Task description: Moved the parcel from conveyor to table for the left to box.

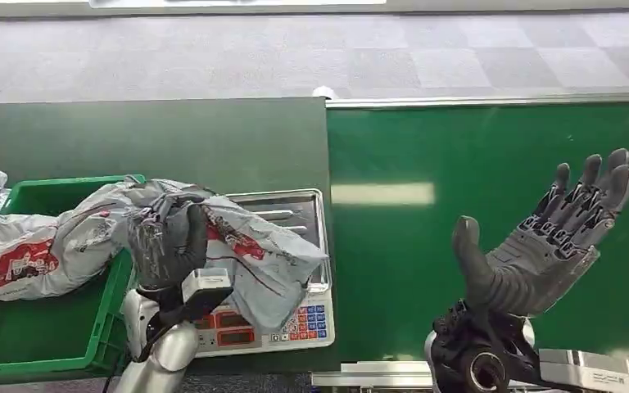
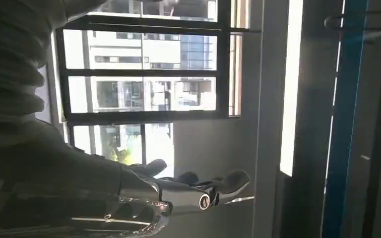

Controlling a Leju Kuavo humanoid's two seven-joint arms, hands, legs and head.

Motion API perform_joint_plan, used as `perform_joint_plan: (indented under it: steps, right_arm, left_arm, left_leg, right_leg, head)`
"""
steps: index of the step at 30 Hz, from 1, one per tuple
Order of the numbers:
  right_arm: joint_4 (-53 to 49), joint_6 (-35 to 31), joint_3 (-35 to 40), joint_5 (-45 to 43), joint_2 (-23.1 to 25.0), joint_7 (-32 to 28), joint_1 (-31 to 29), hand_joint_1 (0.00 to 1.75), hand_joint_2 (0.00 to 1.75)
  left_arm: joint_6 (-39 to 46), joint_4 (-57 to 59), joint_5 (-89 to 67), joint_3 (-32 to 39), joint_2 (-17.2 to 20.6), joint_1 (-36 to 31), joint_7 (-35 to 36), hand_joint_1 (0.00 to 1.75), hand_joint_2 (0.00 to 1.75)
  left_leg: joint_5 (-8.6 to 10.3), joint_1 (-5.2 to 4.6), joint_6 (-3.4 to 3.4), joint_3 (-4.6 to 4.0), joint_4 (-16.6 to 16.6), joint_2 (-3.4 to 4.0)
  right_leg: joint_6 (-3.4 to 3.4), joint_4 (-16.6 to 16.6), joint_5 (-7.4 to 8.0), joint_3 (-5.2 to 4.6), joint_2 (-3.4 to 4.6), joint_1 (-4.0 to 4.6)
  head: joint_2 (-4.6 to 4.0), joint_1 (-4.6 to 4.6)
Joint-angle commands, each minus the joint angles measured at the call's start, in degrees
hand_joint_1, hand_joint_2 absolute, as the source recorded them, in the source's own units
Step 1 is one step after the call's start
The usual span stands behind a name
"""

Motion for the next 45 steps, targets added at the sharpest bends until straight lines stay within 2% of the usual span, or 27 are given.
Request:
perform_joint_plan:
  steps: [1, 10, 19, 21, 22, 24, 26, 29, 32, 33, 35, 38, 44, 45]
  right_arm:
    - [2.3, -1.2, 1.7, 0.0, -1.9, 0.0, 0.0, 0.00, 1.75]
    - [1.6, -1.8, 0.8, -0.7, -2.2, 0.0, 0.5, 0.00, 1.75]
    - [1.6, -1.7, 0.2, -0.6, -2.0, 0.0, 0.6, 0.00, 1.75]
    - [1.1, -1.4, 0.1, -0.5, -2.0, 0.0, 1.1, 0.00, 1.75]
    - [1.0, -1.2, 0.1, -0.6, -2.0, 0.0, 1.3, 0.00, 1.75]
    - [1.0, -0.4, -0.2, -1.0, -2.1, 0.0, 1.7, 0.00, 1.75]
    - [1.2, 0.1, -0.2, -1.4, -2.2, 0.0, 1.6, 0.00, 1.75]
    - [2.3, 0.9, -0.5, -1.6, -2.2, 0.0, 1.5, 0.00, 1.75]
    - [2.7, 1.5, -0.6, -2.3, -2.3, 0.0, 1.3, 0.00, 1.75]
    - [3.0, 1.7, -0.7, -2.4, -2.2, 0.0, 1.1, 0.00, 1.75]
    - [3.5, 1.4, -0.6, -2.3, -2.3, 0.0, 0.7, 0.00, 1.75]
    - [3.6, 0.9, -0.7, -2.4, -2.4, 0.0, 0.8, 0.00, 1.75]
    - [3.6, 0.9, -0.7, -2.6, -2.7, 0.0, 1.6, 0.00, 1.75]
    - [3.6, 0.9, -0.7, -2.6, -2.7, 0.0, 1.6, 0.00, 1.75]
  left_arm:
    - [1.6, -15.4, -0.7, 5.3, -0.7, 2.8, -7.4, 1.73, 1.75]
    - [1.6, -16.9, -1.0, 7.4, -0.8, 0.9, -14.9, 1.75, 1.75]
    - [1.6, -16.2, -0.1, 7.9, 0.0, -0.8, -14.8, 1.73, 1.75]
    - [1.6, -14.9, 3.3, 8.0, 3.5, -2.3, -10.4, 1.71, 1.75]
    - [1.6, -14.7, 4.4, 10.1, 4.0, -3.1, -9.1, 1.73, 1.75]
    - [1.4, -12.9, 14.4, 12.8, 8.9, -4.1, -5.8, 1.71, 1.75]
    - [-1.1, -10.1, 24.0, 18.4, 12.0, -4.9, -4.6, 1.73, 1.75]
    - [-2.8, -1.6, 23.4, 25.3, 14.5, -8.5, -5.1, 1.73, 1.75]
    - [-4.0, 4.8, 24.5, 30.0, 15.7, -12.1, -6.0, 1.68, 1.75]
    - [-4.6, 5.8, 26.0, 31.2, 16.1, -12.7, -6.5, 1.71, 1.75]
    - [-6.4, 8.0, 29.0, 33.2, 16.9, -13.7, -7.4, 1.68, 1.75]
    - [-8.1, 11.2, 31.5, 34.6, 17.6, -15.3, -8.0, 1.68, 1.75]
    - [-12.0, 15.3, 39.4, 38.1, 17.7, -16.7, -9.3, 1.54, 1.75]
    - [-12.0, 15.3, 39.4, 38.1, 17.7, -16.7, -9.3, 1.57, 1.75]
  left_leg:
    - [-0.03, 0.04, 0.02, 0.04, 0.0, 0.16]
    - [0.00, 0.02, 0.02, 0.06, 0.0, -0.01]
    - [0.01, 0.01, 0.02, 0.06, 0.0, -0.03]
    - [0.02, 0.02, 0.02, 0.06, 0.0, -0.07]
    - [0.02, 0.01, 0.01, 0.08, 0.0, -0.07]
    - [0.05, 0.00, -0.01, 0.12, -0.1, -0.04]
    - [0.07, 0.00, -0.03, 0.20, -0.2, 0.07]
    - [0.08, 0.01, -0.05, 0.27, -0.2, 0.23]
    - [0.14, 0.10, -0.07, 0.25, -0.2, 0.03]
    - [0.10, 0.14, -0.05, 0.20, -0.1, 0.01]
    - [0.11, 0.13, -0.06, 0.20, -0.1, 0.13]
    - [0.11, 0.12, -0.05, 0.20, -0.1, 0.15]
    - [0.10, 0.13, -0.07, 0.21, -0.1, 0.08]
    - [0.08, 0.13, -0.07, 0.17, -0.1, 0.10]
  right_leg:
    - [-0.02, -0.1, 0.05, 0.02, 0.16, 0.05]
    - [-0.02, -0.1, 0.01, 0.07, 0.00, 0.02]
    - [-0.01, -0.1, 0.01, 0.05, -0.04, 0.01]
    - [-0.02, -0.1, 0.01, 0.06, -0.07, 0.02]
    - [-0.02, 0.0, 0.00, 0.07, -0.07, 0.01]
    - [-0.05, -0.1, 0.03, 0.09, -0.04, 0.01]
    - [-0.08, -0.1, 0.07, 0.11, 0.06, 0.01]
    - [-0.11, -0.1, 0.09, 0.10, 0.18, 0.02]
    - [-0.09, -0.1, 0.04, 0.15, -0.04, 0.10]
    - [-0.07, -0.1, 0.00, 0.14, -0.07, 0.13]
    - [-0.07, -0.1, 0.03, 0.10, 0.05, 0.12]
    - [-0.08, -0.1, 0.04, 0.12, 0.05, 0.12]
    - [-0.09, -0.1, 0.01, 0.15, -0.03, 0.13]
    - [-0.09, 0.0, 0.00, 0.11, -0.01, 0.13]
  head:
    - [0.00, 0.00]
    - [0.00, 0.00]
    - [0.00, 0.00]
    - [0.00, 0.00]
    - [0.00, 0.02]
    - [0.00, 0.02]
    - [0.00, 0.02]
    - [0.00, 0.00]
    - [0.00, 0.00]
    - [0.00, 0.02]
    - [0.00, 0.02]
    - [0.00, 0.02]
    - [0.00, 0.02]
    - [0.00, 0.02]
